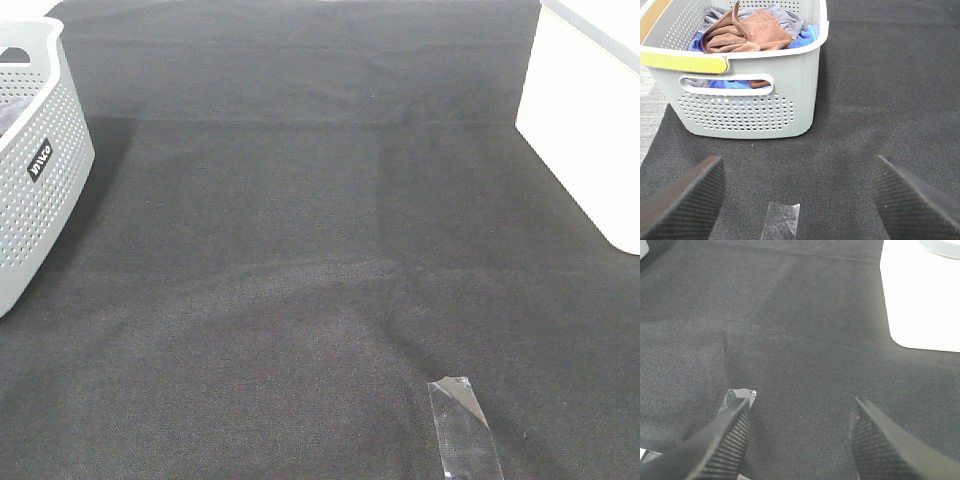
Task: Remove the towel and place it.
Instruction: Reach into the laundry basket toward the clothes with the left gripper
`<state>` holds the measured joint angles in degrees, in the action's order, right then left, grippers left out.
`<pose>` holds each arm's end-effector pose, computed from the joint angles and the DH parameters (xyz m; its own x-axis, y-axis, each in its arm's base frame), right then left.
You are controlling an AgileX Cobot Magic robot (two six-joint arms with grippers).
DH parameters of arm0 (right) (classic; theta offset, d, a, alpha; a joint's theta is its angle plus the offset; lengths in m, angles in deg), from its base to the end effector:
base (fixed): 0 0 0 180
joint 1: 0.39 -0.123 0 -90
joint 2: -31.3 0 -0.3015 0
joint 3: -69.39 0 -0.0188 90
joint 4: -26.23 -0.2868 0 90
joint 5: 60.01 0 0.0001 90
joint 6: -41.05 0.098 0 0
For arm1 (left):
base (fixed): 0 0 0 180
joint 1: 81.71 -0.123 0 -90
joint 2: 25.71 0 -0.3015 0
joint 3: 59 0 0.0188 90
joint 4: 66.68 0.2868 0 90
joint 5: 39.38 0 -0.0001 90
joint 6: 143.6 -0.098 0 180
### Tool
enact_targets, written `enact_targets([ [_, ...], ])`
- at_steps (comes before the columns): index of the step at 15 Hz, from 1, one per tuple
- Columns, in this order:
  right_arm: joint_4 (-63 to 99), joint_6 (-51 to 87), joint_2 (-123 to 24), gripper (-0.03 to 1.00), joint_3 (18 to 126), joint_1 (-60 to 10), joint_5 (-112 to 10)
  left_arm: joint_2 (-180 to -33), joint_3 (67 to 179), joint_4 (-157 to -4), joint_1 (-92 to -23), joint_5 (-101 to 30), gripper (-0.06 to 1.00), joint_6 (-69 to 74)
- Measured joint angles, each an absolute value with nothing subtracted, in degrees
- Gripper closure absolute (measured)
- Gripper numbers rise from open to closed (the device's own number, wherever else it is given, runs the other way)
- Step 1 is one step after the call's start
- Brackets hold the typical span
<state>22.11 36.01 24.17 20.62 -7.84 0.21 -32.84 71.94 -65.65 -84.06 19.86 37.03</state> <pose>0.0147 0.0081 0.2937 -0.4253 -0.1081 -0.8986 -0.2074 0.9781 -0.0195 0.0170 0.0022 0.2935 -0.4289 -0.0194 -0.9032 -0.0557 0.9984 0.0050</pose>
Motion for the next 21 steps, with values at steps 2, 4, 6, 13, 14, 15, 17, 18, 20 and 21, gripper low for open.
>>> enact_targets([
  [2,21.93,36.01,24.17,0.40,20.62,-7.84,0.21,-32.84,71.94,-65.65,-84.06,19.86,0.18,37.03],
  [4,21.93,36.01,24.17,0.40,20.62,-7.84,0.21,-32.84,71.94,-65.65,-84.06,19.86,0.18,37.37],
  [6,21.93,36.01,24.17,0.40,20.62,-7.84,0.21,-32.78,72.17,-65.36,-84.06,19.86,0.18,38.46],
  [13,21.93,36.01,24.17,0.40,20.62,-7.84,0.21,-44.30,81.80,-54.19,-84.06,19.86,0.18,48.60],
  [14,21.93,36.01,24.17,0.40,20.62,-7.84,0.21,-47.16,83.11,-52.98,-84.06,19.86,0.18,50.72],
  [15,21.93,36.01,24.17,0.40,20.62,-7.84,0.21,-50.08,84.37,-52.07,-84.06,19.81,0.18,52.39],
  [17,21.93,36.01,24.17,0.40,20.62,-7.84,0.21,-55.24,87.41,-51.44,-84.06,19.75,0.18,53.42],
  [18,21.93,36.01,24.17,0.40,20.62,-7.84,0.21,-57.65,89.13,-51.44,-84.06,19.75,0.18,53.47],
  [20,21.93,36.01,24.17,0.40,20.62,-7.84,0.21,-63.32,93.89,-51.04,-84.06,19.63,0.18,53.47],
  [21,21.93,36.01,24.17,0.40,20.62,-7.84,0.21,-65.61,95.66,-51.04,-84.06,19.81,0.18,53.76],
])
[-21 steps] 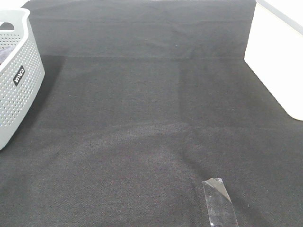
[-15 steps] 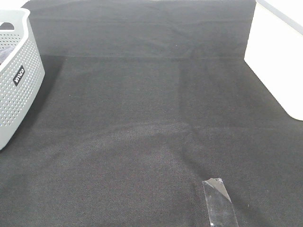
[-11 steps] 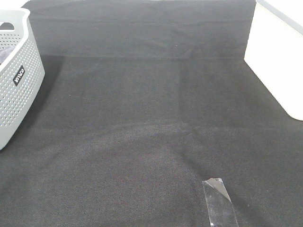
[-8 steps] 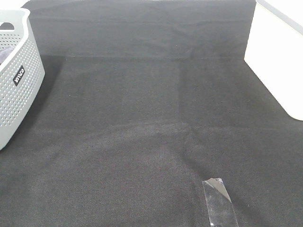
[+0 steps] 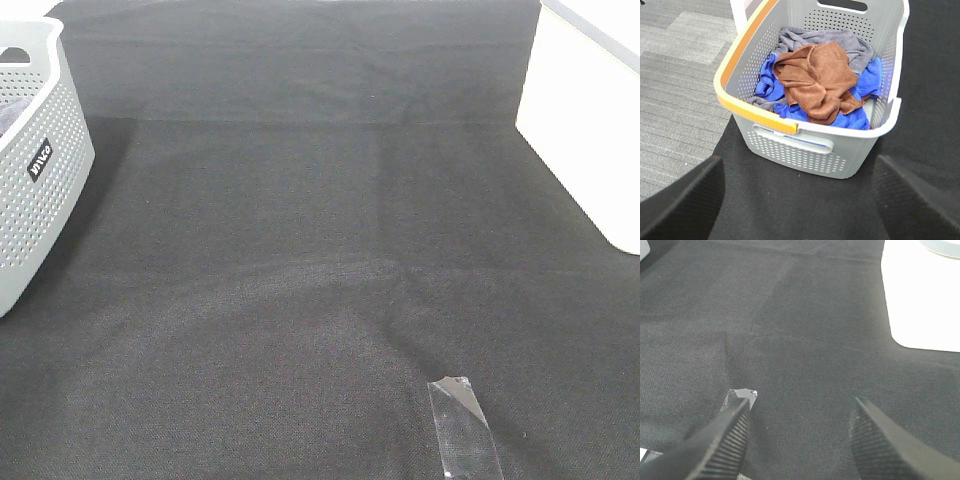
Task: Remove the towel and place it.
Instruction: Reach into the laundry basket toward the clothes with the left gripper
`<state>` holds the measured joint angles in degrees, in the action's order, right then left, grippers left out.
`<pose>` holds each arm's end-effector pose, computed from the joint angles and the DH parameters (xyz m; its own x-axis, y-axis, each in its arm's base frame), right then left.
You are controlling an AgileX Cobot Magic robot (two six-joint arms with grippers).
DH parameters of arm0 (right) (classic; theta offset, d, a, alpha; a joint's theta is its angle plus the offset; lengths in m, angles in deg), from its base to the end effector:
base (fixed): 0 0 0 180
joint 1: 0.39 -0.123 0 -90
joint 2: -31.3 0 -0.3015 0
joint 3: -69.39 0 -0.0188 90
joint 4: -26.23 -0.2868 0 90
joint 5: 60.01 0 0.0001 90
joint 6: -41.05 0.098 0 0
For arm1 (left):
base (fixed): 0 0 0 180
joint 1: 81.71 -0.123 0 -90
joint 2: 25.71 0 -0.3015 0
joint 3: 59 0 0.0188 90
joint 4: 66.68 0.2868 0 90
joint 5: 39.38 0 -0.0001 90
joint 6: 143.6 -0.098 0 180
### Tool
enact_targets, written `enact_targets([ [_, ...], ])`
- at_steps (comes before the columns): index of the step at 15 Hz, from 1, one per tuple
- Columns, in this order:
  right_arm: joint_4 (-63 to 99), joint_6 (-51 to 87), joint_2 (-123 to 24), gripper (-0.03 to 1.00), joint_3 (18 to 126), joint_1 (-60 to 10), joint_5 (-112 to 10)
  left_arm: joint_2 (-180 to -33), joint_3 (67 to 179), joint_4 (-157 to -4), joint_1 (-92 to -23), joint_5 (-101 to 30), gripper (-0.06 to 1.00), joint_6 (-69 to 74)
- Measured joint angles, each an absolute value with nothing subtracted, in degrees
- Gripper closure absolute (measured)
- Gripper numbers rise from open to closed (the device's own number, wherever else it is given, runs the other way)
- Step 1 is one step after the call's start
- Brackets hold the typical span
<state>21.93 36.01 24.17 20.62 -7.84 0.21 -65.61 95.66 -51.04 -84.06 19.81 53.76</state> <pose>0.0146 0.0083 0.2937 -0.4254 -0.1066 -0.8987 -0.2092 0.9777 -0.0169 0.0997 0.0268 0.4009 -0.5067 -0.1765 -0.8439 -0.3180 0.9481 -0.0073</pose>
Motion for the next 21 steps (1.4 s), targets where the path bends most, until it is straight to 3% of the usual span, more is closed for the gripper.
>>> enact_targets([
  [9,21.93,36.01,24.17,0.40,20.62,-7.84,0.21,-86.75,103.40,-48.06,-84.06,21.30,0.18,56.97],
  [21,21.93,36.01,24.17,0.40,20.62,-7.84,0.21,-118.49,122.88,-43.65,-85.15,21.18,0.18,57.14],
])
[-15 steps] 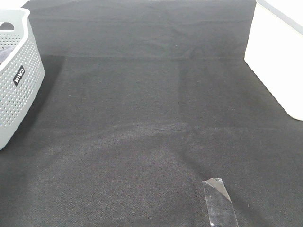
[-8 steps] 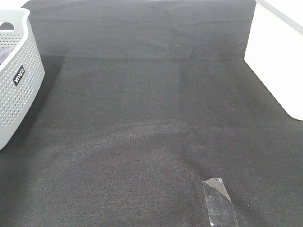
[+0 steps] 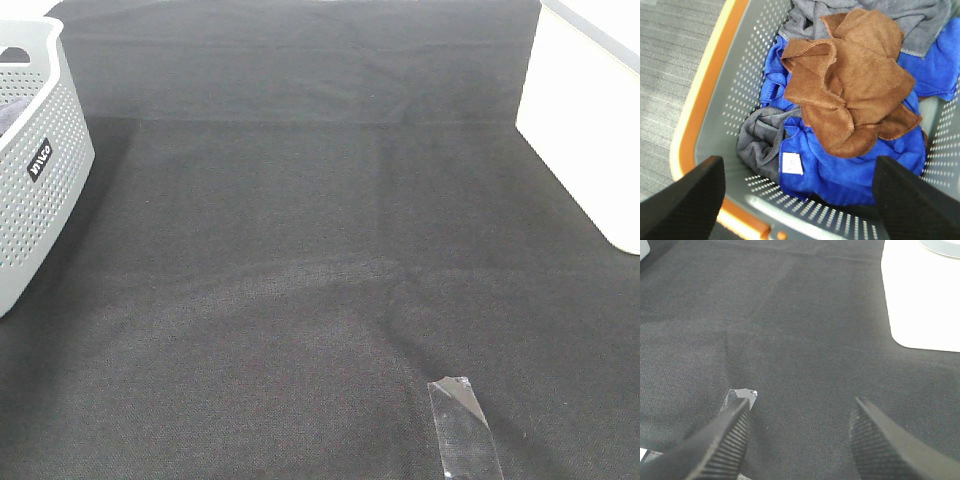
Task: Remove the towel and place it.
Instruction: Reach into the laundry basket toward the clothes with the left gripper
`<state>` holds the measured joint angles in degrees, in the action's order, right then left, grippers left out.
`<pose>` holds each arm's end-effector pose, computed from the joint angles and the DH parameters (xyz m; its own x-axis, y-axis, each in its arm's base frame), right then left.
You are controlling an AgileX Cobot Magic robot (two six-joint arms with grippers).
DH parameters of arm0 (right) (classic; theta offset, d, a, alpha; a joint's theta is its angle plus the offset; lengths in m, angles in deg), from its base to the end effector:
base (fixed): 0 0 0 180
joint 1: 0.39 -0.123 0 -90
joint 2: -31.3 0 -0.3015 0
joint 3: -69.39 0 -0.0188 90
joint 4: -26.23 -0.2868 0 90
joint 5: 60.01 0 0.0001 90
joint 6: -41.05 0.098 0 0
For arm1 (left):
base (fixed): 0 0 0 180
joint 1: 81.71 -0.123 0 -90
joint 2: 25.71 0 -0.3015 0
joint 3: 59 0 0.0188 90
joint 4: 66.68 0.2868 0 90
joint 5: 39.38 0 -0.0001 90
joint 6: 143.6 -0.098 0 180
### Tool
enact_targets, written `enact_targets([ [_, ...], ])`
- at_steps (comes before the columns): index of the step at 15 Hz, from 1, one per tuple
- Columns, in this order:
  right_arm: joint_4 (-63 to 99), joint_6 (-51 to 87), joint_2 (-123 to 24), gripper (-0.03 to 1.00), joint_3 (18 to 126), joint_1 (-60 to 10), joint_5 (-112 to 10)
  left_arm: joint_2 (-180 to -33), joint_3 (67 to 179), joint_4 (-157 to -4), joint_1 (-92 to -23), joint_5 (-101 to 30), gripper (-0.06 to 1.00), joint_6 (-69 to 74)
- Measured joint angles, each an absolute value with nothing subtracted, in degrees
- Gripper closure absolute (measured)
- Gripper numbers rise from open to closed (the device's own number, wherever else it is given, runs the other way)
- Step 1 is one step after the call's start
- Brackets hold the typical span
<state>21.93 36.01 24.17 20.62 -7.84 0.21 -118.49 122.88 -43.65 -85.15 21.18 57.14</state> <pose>0.0146 0.0083 0.2937 -0.4254 -0.1066 -0.8987 -0.2092 0.9777 -0.0169 0.3459 0.0543 0.3591 -0.8129 -0.1952 -0.5487 -0.3603 0.9088 0.2105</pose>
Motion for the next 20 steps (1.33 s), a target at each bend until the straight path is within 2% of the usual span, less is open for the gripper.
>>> enact_targets([
  [4,21.93,36.01,24.17,0.40,20.62,-7.84,0.21,-125.37,126.89,-42.16,-85.55,21.18,0.18,57.14],
  [9,21.93,36.01,24.17,0.40,20.62,-7.84,0.21,-130.24,129.29,-44.79,-91.51,20.15,0.18,53.36],
  [20,21.93,36.01,24.17,0.40,20.62,-7.84,0.21,-139.98,130.78,-47.66,-91.57,8.46,0.18,52.79],
])
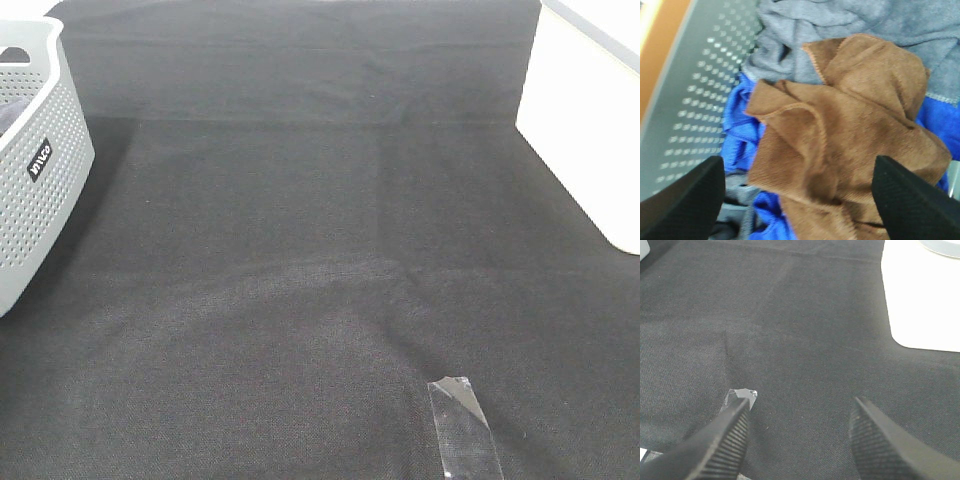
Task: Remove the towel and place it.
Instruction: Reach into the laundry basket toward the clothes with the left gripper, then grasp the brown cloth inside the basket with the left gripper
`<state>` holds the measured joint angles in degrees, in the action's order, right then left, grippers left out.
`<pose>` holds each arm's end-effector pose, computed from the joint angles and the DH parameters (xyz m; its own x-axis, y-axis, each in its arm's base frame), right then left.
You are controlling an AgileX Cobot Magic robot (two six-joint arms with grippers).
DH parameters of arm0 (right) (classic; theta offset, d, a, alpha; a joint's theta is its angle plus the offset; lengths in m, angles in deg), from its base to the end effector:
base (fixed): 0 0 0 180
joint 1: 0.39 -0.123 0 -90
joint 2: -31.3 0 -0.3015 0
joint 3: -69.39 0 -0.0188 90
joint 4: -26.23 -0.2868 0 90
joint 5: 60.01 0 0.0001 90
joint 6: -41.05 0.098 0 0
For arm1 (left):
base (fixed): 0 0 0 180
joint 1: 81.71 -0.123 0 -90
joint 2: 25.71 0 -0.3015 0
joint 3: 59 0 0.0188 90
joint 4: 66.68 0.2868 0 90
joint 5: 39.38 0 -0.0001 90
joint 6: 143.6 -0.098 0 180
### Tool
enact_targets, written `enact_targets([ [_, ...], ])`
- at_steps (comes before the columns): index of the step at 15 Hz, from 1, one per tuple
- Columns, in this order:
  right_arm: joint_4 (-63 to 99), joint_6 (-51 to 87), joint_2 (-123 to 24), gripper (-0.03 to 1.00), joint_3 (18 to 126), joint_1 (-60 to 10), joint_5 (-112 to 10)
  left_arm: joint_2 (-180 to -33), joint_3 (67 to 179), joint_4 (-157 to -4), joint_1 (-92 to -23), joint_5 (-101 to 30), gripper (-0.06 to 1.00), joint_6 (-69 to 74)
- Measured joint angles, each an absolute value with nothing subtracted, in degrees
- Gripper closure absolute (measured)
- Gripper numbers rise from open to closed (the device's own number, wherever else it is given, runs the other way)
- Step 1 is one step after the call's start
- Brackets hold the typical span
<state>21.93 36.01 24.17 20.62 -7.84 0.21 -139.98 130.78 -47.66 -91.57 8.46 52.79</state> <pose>0.0146 0.0083 0.2937 -0.4254 -0.1066 -0.8987 -0.2092 0.9777 -0.0169 0.4420 0.1009 0.2613 -0.8414 -0.2040 -0.5005 -0.3325 0.9254 0.1817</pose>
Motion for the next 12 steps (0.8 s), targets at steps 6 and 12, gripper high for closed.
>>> enact_targets([
  [6,21.93,36.01,24.17,0.40,20.62,-7.84,0.21,-143.02,130.84,-48.57,-91.57,5.37,0.23,52.62],
  [12,21.93,36.07,24.17,0.40,20.62,-7.84,0.21,-144.96,130.96,-48.52,-91.57,4.85,0.27,52.62],
])
